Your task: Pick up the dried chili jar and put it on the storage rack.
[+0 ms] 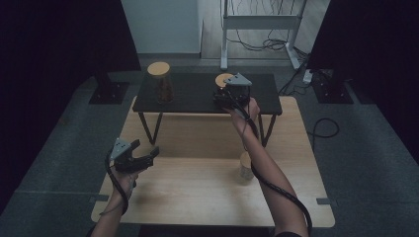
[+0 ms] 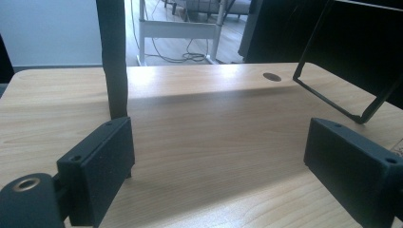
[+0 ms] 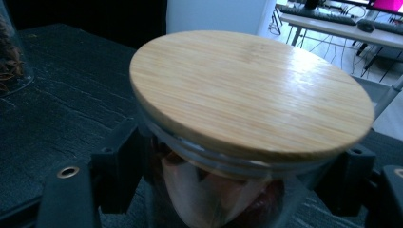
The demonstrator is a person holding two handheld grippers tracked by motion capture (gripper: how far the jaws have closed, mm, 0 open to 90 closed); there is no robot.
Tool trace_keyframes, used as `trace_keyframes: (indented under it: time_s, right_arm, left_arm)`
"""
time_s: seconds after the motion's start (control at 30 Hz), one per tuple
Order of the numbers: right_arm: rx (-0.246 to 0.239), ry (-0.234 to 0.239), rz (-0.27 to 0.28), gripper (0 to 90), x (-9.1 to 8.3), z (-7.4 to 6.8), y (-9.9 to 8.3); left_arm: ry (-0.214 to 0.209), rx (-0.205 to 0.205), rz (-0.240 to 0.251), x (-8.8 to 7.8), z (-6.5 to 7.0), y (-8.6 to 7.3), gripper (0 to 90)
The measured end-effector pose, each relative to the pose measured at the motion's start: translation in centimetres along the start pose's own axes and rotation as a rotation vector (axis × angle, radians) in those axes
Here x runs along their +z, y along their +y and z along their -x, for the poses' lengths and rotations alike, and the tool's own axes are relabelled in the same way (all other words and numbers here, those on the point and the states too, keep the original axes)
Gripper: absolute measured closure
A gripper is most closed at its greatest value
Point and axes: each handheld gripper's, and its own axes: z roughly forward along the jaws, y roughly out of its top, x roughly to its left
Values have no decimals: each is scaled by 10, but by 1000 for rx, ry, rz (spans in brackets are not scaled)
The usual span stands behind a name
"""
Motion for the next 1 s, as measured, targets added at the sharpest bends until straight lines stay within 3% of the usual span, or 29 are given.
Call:
trace_keyframes:
  time_s: [0.67, 0.83, 1.0]
  right_arm:
    - [-2, -1, -4, 214, 0, 0, 0]
    - [0, 24, -16, 161, 0, 3, 2]
    - [-4, 19, -11, 141, -2, 2, 2]
  left_arm:
    - [-2, 0, -2, 0, 0, 0, 92]
    - [-4, -1, 0, 0, -1, 0, 92]
    - [-5, -6, -5, 1, -1, -1, 92]
